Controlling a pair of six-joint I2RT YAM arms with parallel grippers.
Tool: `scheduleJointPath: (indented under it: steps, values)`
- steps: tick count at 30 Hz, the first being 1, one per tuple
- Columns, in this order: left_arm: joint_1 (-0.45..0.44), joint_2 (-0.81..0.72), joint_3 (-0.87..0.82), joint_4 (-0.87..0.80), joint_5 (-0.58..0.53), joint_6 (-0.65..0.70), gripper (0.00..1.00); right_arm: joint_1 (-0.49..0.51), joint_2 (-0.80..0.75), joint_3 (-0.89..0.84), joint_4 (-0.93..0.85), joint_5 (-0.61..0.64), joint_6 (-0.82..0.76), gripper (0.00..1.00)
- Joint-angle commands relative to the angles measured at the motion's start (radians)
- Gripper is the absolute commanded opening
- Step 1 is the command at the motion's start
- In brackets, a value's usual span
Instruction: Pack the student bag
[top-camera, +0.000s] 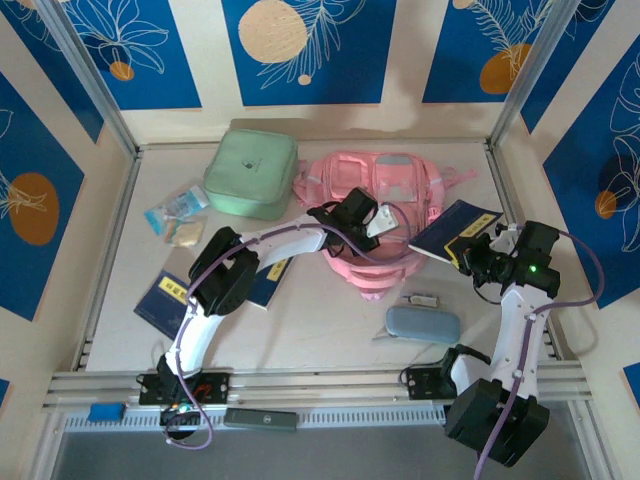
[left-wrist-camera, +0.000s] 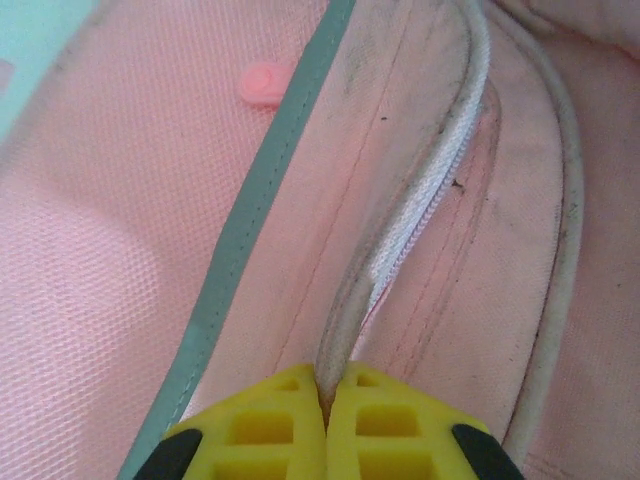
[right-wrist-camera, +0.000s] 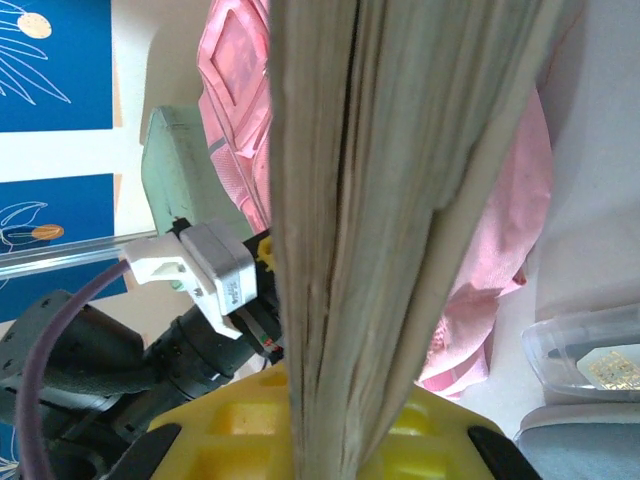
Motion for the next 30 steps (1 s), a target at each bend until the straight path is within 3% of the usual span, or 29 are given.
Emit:
scheduleJointPath:
  steps: [1,14,21,30]
  values:
    - [0.028,-0.047,0.057,0.016,-0.044,0.009,0.0,-0.003,-0.02,0.018,-0.021,-0.053,-0.025,0.0]
    - [0.069,-0.064,0.351,-0.048,-0.081,-0.038,0.0,0.025,-0.095,0.011,-0.116,-0.016,-0.056,0.0]
    - [0.071,-0.058,0.421,-0.032,-0.07,-0.007,0.0,0.125,-0.09,-0.056,-0.058,-0.01,-0.021,0.0]
    - [0.073,-0.082,0.437,-0.024,-0.048,-0.02,0.0,0.392,0.04,-0.182,0.36,-0.053,0.103,0.0]
